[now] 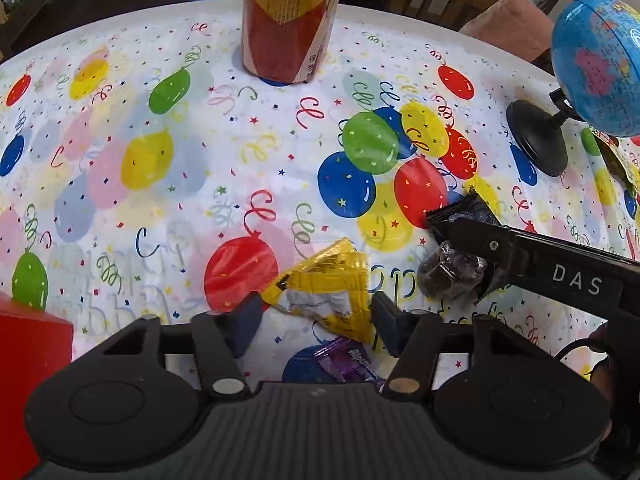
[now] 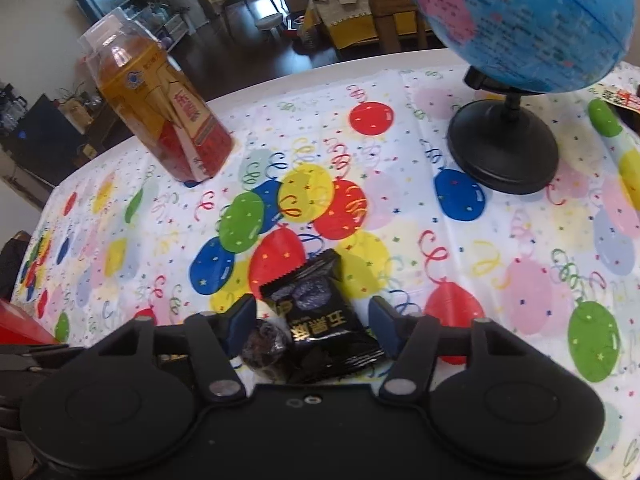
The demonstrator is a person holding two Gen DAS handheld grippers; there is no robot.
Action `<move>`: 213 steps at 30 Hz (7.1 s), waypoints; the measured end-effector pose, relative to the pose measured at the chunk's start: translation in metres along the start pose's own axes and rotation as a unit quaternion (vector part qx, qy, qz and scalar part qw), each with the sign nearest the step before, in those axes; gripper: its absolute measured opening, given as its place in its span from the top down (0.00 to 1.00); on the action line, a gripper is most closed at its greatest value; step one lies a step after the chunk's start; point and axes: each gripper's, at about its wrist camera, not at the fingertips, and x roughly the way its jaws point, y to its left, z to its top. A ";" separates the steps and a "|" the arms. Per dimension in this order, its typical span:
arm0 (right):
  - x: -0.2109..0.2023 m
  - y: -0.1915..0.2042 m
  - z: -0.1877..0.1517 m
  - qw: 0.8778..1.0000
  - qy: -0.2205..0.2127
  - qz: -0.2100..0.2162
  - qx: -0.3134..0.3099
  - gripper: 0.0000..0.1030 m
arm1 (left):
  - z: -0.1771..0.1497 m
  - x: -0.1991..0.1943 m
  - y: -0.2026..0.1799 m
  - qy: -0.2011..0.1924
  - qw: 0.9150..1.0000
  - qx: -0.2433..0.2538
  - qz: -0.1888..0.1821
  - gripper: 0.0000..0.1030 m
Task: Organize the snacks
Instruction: 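Grasp the black wrapped candy with the right gripper while the left gripper reaches the yellow packet, then close the left gripper on the yellow packet while the right gripper holds the black candy, then carry the yellow packet and black candy over the shoebox with both grippers, then open both grippers to drop the yellow packet and black candy in the box, then move both grippers back toward the purple candy and foil chocolate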
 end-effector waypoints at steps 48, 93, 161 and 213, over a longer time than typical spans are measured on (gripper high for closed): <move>-0.099 -0.035 -0.110 0.992 -0.024 0.060 0.108 0.74 | 0.014 0.005 -0.003 0.001 0.999 -0.032 0.026 0.45; -0.201 0.162 -0.131 0.994 -0.085 0.070 0.010 0.74 | -0.088 -0.239 0.132 -0.088 0.996 -0.007 0.014 0.68; -0.104 0.396 -0.187 0.997 -0.043 0.015 -0.065 0.51 | -0.143 -0.233 0.331 -0.106 0.992 0.073 0.011 0.51; -0.193 0.147 -0.122 0.986 -0.133 -0.056 -0.089 0.00 | -0.113 -0.195 0.069 -0.126 0.990 0.058 0.021 0.02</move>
